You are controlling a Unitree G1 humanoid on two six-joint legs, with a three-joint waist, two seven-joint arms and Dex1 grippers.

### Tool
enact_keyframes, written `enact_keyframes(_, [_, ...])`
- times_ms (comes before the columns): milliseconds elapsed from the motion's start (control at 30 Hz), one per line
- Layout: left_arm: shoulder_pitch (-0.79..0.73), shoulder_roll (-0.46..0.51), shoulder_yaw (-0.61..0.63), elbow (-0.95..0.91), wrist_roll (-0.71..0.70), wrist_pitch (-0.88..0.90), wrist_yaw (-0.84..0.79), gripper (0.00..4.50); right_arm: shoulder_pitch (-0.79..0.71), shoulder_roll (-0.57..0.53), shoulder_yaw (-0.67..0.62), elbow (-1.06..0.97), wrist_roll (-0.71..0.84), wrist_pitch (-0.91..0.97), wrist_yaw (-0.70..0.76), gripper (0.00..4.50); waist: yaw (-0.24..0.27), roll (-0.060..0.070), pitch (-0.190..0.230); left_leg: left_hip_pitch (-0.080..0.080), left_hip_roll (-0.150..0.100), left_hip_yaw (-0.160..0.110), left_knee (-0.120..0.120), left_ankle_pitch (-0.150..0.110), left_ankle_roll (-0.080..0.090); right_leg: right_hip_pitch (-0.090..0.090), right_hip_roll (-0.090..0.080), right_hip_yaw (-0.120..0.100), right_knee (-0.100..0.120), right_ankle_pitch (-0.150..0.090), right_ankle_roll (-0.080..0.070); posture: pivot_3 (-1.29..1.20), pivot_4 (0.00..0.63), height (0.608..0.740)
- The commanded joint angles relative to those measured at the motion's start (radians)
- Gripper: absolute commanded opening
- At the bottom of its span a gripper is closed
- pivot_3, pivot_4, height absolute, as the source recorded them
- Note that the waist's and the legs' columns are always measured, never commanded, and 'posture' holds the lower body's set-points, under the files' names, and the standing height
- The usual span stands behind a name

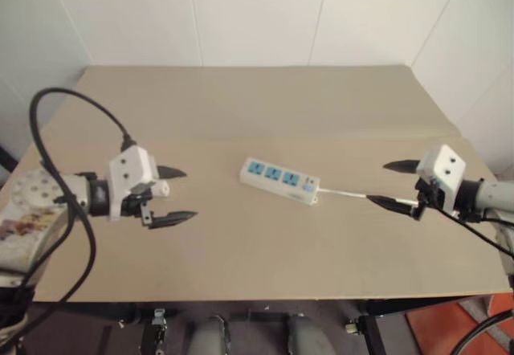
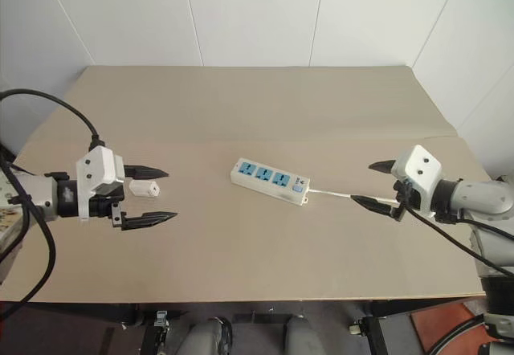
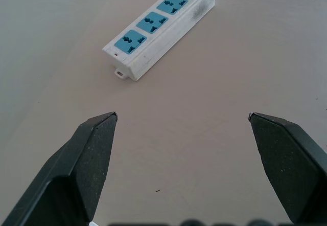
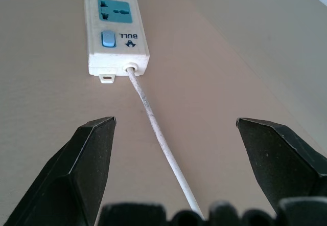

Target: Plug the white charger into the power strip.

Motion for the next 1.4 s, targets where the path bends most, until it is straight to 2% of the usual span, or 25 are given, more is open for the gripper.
enact_keyframes(33, [-0.005, 0.019, 0.026, -0.016, -0.002, -0.002, 0.003, 4.50, -0.014, -0.017, -0.026, -0.012, 0.021, -0.007, 0.005, 4.46, 0.000, 0.000, 0.000, 0.000, 0.000, 0.000, 0.000, 0.000, 0.000, 0.000, 0.000, 0.000, 0.000, 0.000, 0.000, 0.00, 0.150, 0.740])
enact_keyframes(333, [0.013, 0.028, 0.037, -0.021, -0.010, -0.007, -0.008, 4.50, -0.012, -0.016, -0.024, -0.015, 0.023, -0.004, 0.017, 4.46, 0.000, 0.000, 0.000, 0.000, 0.000, 0.000, 0.000, 0.000, 0.000, 0.000, 0.000, 0.000, 0.000, 0.000, 0.000, 0.00, 0.150, 0.740])
enact_keyframes(500, [0.010, 0.029, 0.039, -0.014, -0.011, -0.011, -0.012, 4.50, -0.054, 0.016, -0.013, 0.022, 0.080, 0.002, 0.071, 4.46, -0.002, 0.000, 0.000, 0.000, 0.000, 0.000, 0.000, 0.000, 0.000, 0.000, 0.000, 0.000, 0.000, 0.000, 0.000, 0.00, 0.150, 0.740])
enact_keyframes(633, [-0.019, 0.027, 0.018, -0.001, -0.007, -0.018, -0.019, 4.50, -0.181, 0.121, 0.040, 0.182, 0.122, -0.022, 0.153, 4.46, -0.014, -0.001, 0.000, 0.001, 0.001, 0.000, 0.000, 0.000, 0.000, 0.000, 0.001, 0.000, 0.000, 0.001, -0.001, 0.00, 0.150, 0.740])
enact_keyframes(900, [-0.117, 0.010, -0.037, 0.001, 0.000, -0.007, -0.013, 4.50, -0.388, 0.332, 0.132, 0.576, 0.047, -0.274, 0.240, 4.46, -0.024, -0.001, 0.000, 0.000, 0.000, 0.000, 0.000, 0.000, 0.000, 0.000, 0.001, 0.000, 0.000, 0.002, 0.000, 0.00, 0.150, 0.740])
enact_keyframes(1133, [-0.159, 0.003, -0.053, -0.033, -0.022, 0.029, -0.003, 4.50, -0.508, 0.419, 0.168, 0.875, -0.038, -0.517, 0.283, 4.46, -0.025, -0.001, 0.000, -0.001, 0.000, -0.001, 0.000, 0.000, 0.000, -0.001, 0.001, 0.000, 0.000, 0.002, 0.000, 0.00, 0.150, 0.740])
enact_keyframes(1400, [-0.148, 0.030, -0.039, -0.047, -0.023, 0.051, -0.009, 4.50, -0.589, 0.471, 0.156, 1.086, -0.094, -0.621, 0.242, 4.46, -0.028, -0.001, 0.000, 0.000, 0.001, -0.001, 0.000, 0.000, 0.000, -0.001, 0.001, 0.000, 0.001, 0.002, -0.001, 0.00, 0.150, 0.740])
